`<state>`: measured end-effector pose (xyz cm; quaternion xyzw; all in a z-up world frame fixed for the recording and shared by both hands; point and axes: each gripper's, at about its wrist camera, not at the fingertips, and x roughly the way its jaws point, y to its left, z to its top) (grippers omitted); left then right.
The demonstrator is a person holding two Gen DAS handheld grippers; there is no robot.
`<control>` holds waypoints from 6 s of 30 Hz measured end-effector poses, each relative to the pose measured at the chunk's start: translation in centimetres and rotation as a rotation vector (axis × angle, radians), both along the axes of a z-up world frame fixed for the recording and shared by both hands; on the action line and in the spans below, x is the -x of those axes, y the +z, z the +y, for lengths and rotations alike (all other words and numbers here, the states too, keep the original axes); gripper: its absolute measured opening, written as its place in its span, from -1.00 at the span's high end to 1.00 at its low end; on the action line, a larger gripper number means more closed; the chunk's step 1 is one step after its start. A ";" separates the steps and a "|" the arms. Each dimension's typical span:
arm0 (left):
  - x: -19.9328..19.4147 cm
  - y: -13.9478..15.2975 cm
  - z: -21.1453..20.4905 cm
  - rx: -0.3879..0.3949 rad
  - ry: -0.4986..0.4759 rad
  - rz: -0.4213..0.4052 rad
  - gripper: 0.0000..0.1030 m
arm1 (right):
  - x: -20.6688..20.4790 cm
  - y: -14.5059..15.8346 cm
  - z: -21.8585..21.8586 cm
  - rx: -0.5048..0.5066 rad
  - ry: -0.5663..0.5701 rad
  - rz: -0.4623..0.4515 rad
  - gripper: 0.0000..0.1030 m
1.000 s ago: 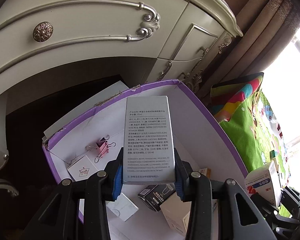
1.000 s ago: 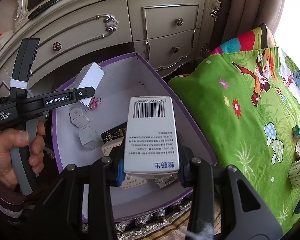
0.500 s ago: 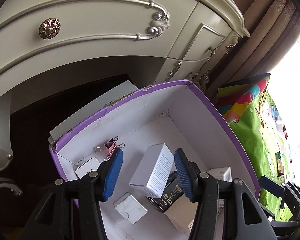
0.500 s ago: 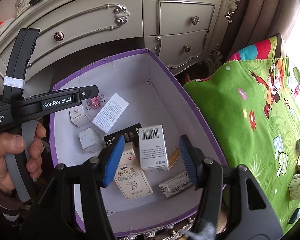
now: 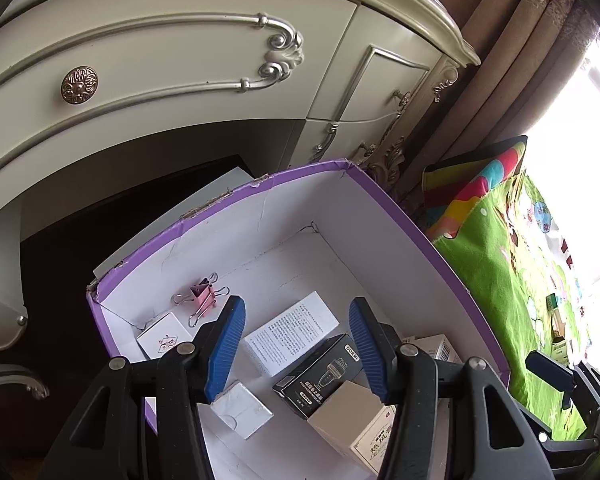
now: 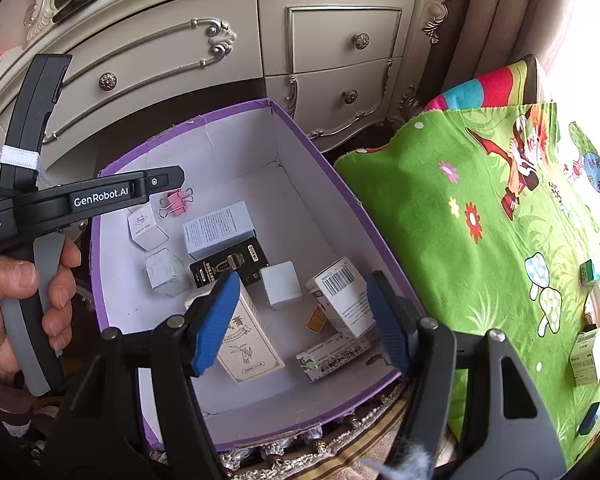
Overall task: Organize rigid objects
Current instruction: 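Move both tools back over the bed toward the remaining items, then grasp a white medicine box with the left tool while the right tool grasps the blue tape roll, then carry the medicine box and tape roll to the storage box and release them inside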
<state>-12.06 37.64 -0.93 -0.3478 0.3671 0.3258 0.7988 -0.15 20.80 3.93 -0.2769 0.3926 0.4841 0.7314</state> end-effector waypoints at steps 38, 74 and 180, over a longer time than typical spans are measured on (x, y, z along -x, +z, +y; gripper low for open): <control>-13.5 4.8 -13.9 -0.093 -0.334 0.015 -0.37 | -16.1 2.7 -23.6 -0.145 -0.575 -0.076 -0.57; -33.0 3.5 -37.2 -0.147 -0.851 0.024 -0.84 | -25.3 -4.2 -37.9 -0.109 -1.023 -0.035 -0.63; -5.2 3.4 -6.2 -0.236 -0.106 0.047 -0.39 | -0.8 2.1 -3.8 -0.090 -0.141 0.043 0.39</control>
